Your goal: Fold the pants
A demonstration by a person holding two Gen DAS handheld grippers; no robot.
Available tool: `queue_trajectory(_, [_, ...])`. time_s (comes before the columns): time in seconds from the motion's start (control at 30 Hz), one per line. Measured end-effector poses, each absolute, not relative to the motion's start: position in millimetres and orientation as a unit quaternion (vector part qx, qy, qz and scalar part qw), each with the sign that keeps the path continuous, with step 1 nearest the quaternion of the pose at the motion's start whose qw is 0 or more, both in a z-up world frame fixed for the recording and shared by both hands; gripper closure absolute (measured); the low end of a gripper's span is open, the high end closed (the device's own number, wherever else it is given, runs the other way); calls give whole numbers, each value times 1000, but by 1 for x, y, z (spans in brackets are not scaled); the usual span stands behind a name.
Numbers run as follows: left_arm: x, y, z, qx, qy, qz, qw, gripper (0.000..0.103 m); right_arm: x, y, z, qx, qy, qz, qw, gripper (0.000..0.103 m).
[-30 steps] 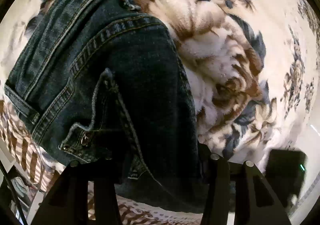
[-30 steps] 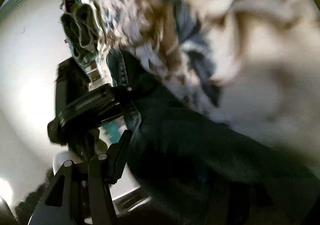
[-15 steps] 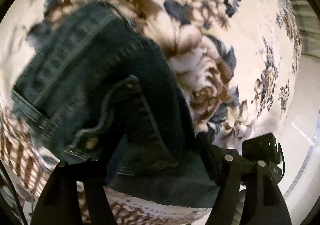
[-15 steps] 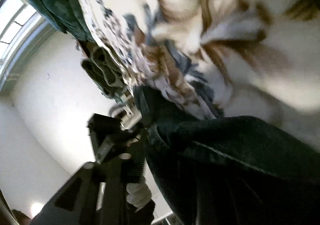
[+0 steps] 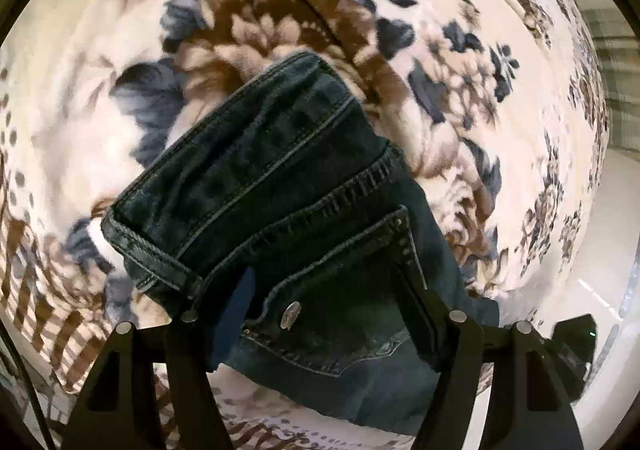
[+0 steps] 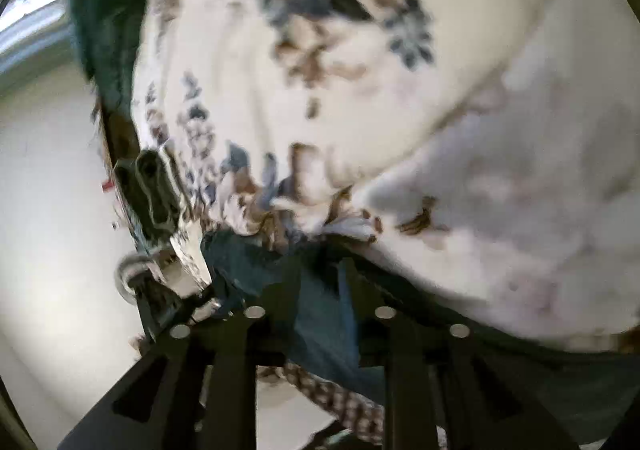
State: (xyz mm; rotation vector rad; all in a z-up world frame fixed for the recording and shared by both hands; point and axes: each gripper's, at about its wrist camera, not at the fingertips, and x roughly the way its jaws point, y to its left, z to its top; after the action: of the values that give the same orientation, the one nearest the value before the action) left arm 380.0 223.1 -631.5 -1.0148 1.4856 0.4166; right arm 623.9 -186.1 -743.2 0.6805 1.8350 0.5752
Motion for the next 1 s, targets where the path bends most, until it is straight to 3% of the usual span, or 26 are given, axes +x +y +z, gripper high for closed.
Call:
queue_trajectory(0.03, [381, 221, -629, -431, 640, 179, 610, 29, 623, -184, -734, 259, 765, 252, 533, 47])
queue_trajectory(0.07, [382, 219, -626, -423, 639, 179, 617, 28, 620, -178, -730, 231, 766, 266, 538, 36])
queue_trajectory(0.13, [387, 214, -625, -408, 637, 175, 630, 20, 611, -158, -732, 182, 776, 290, 529, 38])
queue_trajectory(0.2, [390, 211, -625, -389, 638, 175, 641, 10, 596, -150, -740, 104, 784, 279, 545, 86])
queue_trajectory(0.23, [391, 211, -625, -384, 636, 174, 647, 6, 592, -151, -746, 74, 787, 265, 552, 99])
queue_trajectory(0.4, [392, 212, -617, -345, 634, 173, 670, 5, 599, -165, -759, 81, 792, 193, 574, 99])
queue_trajectory(0.5, [389, 212, -602, -319, 625, 177, 690, 5, 599, -186, -731, 110, 775, 174, 598, 86])
queue_trajectory(0.57, [380, 220, -589, -328, 603, 188, 702, 5, 588, -205, -709, 140, 760, 160, 614, 51])
queue_trajectory(0.63, [371, 229, -586, -346, 594, 195, 700, 5, 573, -215, -690, 191, 736, 144, 634, 38])
queue_trajectory(0.77, [344, 253, -606, -418, 592, 216, 655, 6, 502, -213, -691, 298, 721, 71, 621, 38])
queue_trajectory(0.83, [332, 257, -619, -427, 603, 229, 633, 11, 454, -204, -708, 345, 734, 36, 584, 38])
queue_trajectory(1.0, [309, 254, -661, -473, 618, 235, 583, 11, 372, -206, -761, 432, 742, -46, 510, 38])
